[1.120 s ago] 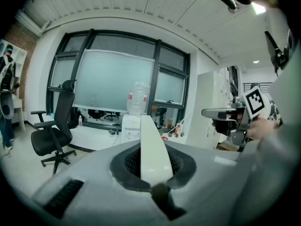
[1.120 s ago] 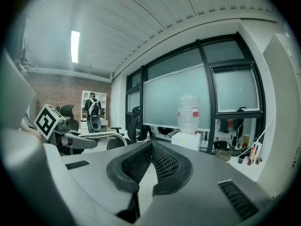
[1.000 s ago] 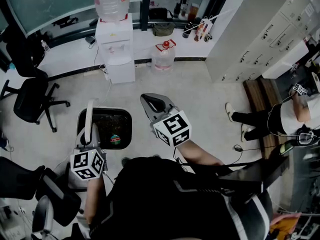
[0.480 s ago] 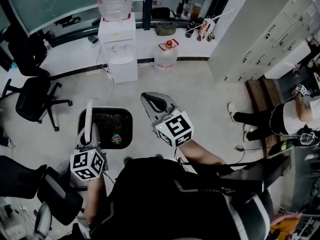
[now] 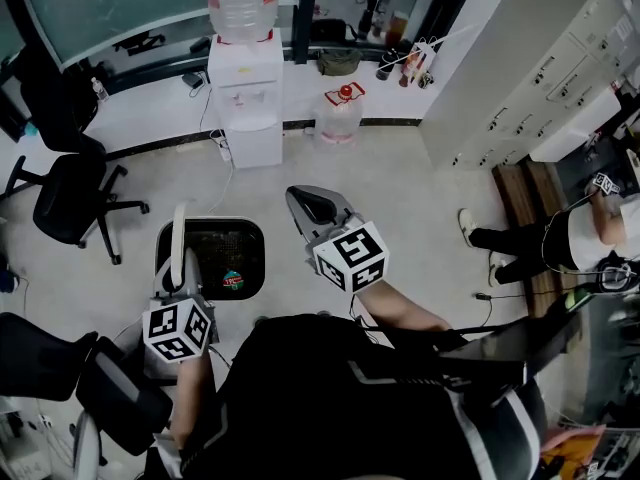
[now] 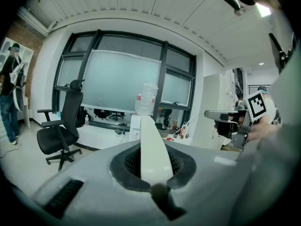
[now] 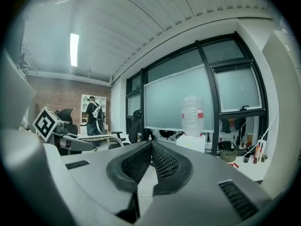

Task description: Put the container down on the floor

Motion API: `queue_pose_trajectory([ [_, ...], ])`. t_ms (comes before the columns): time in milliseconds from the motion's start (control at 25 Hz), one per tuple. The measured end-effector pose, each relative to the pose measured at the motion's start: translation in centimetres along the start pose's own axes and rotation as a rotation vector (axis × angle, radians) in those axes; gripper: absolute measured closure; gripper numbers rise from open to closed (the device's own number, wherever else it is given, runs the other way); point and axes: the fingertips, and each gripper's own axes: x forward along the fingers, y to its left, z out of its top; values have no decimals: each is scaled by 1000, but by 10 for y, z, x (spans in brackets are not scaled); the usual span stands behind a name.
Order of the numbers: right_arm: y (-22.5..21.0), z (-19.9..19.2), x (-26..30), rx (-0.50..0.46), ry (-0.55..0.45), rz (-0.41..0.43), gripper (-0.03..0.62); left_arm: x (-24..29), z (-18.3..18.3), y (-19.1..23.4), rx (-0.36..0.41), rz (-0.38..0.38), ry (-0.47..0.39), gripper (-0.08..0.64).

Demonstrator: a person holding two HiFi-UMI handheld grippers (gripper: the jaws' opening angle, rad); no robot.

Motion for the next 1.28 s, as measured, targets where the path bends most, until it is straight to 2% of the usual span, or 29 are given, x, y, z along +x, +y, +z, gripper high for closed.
queue_pose_trajectory([
  [480,39,0,41,-40,21,-48,586,-8,1,58,-14,-32,-5,546],
  [880,59,-1,71,-57,52,-33,584,-4,-1,91,-30,-30,-4,546],
  [1040,55,-6,95,-51,66,-9,584,6,1,102,-35,-12,7,546],
  [1280,51,9,139,-83,24,86,585,33,14,119,-40,28,10,546],
])
